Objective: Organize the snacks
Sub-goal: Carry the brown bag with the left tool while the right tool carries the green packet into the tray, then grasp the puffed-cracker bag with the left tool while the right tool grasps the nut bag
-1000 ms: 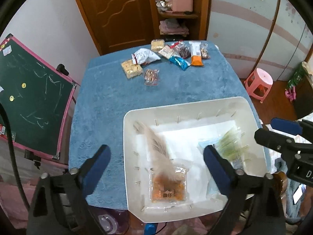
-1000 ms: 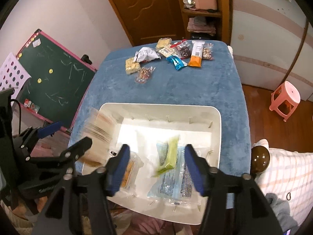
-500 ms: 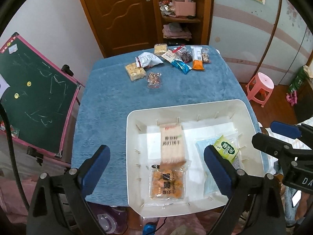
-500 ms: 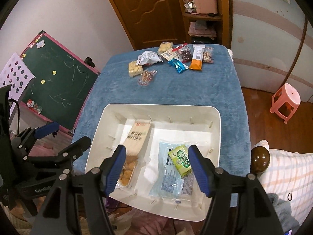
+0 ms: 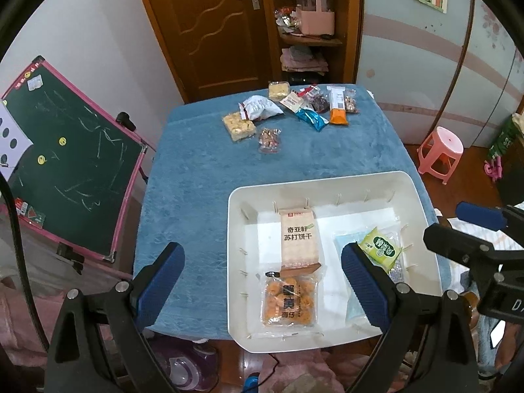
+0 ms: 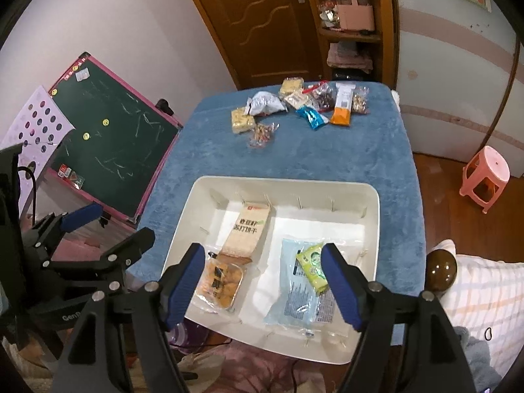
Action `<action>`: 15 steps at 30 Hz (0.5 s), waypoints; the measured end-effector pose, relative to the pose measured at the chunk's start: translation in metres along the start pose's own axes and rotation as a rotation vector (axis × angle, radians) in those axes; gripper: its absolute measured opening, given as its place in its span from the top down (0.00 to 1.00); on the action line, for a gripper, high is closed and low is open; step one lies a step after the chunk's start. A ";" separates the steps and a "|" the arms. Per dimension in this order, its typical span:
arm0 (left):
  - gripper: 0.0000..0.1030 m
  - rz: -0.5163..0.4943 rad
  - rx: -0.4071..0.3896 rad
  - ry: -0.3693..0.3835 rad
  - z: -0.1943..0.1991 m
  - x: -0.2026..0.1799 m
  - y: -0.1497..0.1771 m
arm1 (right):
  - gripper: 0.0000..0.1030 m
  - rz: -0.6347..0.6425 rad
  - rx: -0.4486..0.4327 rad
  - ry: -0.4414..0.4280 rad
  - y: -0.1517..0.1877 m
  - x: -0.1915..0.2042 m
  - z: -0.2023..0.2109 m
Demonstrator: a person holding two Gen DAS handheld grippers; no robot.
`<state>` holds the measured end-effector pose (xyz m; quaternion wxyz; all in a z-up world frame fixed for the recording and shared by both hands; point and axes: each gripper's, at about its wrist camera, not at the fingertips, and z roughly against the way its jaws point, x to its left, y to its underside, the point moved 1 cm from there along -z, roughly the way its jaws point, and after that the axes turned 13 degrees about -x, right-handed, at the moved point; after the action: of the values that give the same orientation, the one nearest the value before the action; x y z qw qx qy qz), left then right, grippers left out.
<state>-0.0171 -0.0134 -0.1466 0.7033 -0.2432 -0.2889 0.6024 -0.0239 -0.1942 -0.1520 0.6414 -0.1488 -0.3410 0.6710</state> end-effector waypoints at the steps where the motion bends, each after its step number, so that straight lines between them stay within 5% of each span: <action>1: 0.07 -0.001 -0.006 0.000 0.001 0.001 -0.002 | 0.28 0.006 -0.011 -0.001 -0.002 0.002 0.003; 8: 0.07 0.006 -0.059 0.028 0.004 0.011 -0.024 | 0.28 0.041 -0.201 -0.017 -0.026 0.013 0.032; 15: 0.07 -0.025 -0.065 0.067 -0.010 0.033 -0.048 | 0.28 0.042 -0.236 -0.012 -0.054 0.032 0.022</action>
<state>0.0277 0.0119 -0.1170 0.7117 -0.2823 -0.2876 0.5754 -0.0014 -0.1722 -0.0932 0.6032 -0.2263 -0.4181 0.6404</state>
